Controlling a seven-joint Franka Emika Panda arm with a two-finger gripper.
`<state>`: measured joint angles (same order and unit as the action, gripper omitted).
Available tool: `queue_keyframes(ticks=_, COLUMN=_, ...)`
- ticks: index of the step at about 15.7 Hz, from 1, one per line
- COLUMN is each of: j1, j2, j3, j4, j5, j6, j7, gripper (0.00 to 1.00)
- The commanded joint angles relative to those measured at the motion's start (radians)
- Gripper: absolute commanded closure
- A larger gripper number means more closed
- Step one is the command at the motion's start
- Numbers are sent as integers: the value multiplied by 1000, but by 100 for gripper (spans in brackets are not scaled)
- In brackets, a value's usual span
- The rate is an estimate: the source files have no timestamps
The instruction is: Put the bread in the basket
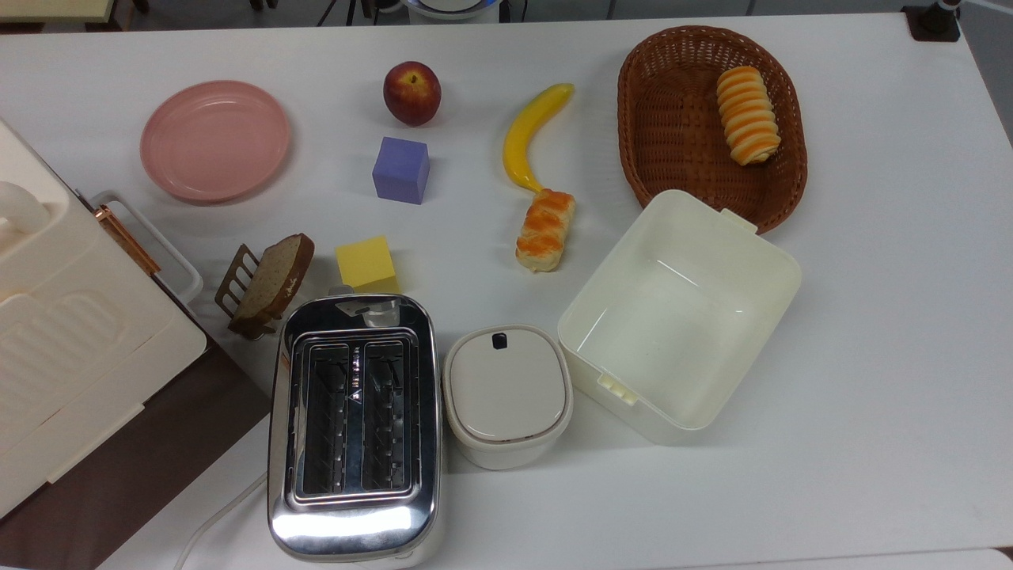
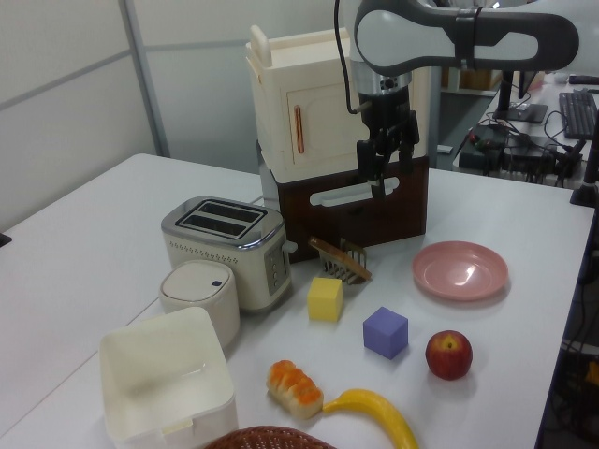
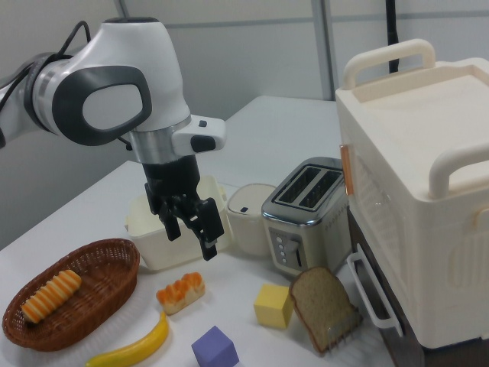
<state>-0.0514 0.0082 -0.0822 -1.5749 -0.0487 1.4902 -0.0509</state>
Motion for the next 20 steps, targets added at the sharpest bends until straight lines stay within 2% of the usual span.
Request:
queue_keyframes(ticks=1, j1=-2, j2=3, j3=-2, j4=19, j5=-5, j6=-33, j7=-26, gripper=0)
queue_keyframes(ticks=20, j1=-2, j2=12, j3=7, j4=16, j5=-5, j6=-53, j7=-18, gripper=0)
